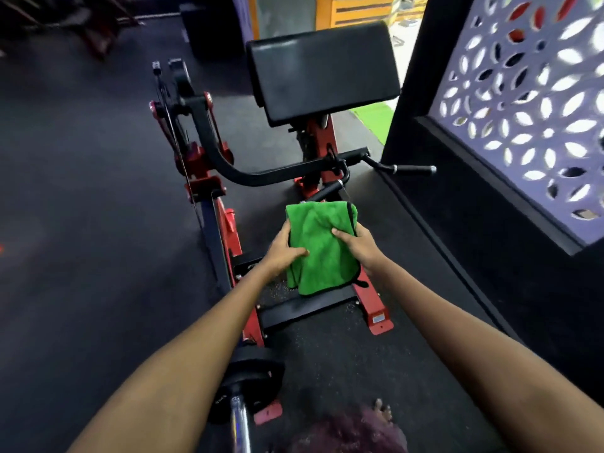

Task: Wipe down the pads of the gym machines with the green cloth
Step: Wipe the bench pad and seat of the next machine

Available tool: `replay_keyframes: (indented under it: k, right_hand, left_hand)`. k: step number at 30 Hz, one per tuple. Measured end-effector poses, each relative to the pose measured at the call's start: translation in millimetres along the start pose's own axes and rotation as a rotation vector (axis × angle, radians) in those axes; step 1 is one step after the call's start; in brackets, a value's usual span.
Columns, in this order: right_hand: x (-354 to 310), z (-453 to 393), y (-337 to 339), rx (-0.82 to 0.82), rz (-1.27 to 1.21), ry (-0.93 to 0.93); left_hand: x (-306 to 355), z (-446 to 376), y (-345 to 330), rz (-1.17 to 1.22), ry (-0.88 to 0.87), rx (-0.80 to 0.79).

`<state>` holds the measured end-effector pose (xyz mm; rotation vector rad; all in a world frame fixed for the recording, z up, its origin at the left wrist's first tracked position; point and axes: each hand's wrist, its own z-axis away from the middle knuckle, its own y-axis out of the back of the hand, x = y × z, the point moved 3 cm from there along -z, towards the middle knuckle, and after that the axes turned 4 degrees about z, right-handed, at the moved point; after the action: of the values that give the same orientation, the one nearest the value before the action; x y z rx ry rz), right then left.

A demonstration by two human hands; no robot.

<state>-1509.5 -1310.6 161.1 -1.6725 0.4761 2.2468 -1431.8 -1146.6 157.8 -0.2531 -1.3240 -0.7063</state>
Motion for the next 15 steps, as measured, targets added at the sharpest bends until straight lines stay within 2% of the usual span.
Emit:
replay_keyframes:
  k: [4, 8, 15]
  right_hand:
    - [-2.1, -27.4, 57.9, -0.064, 0.014, -0.002]
    - [-8.5, -40.3, 126.8, -0.051, 0.031, 0.015]
    - [-29.5, -53.4, 252.1, 0.090, -0.019, 0.079]
  left_hand:
    - [16.6, -22.3, -53.8, 0.012, 0.015, 0.065]
    - [40.0, -46.8, -117.0, 0.023, -0.021, 0.108]
    - [107.6, -91.5, -229.6, -0.014, -0.165, 0.092]
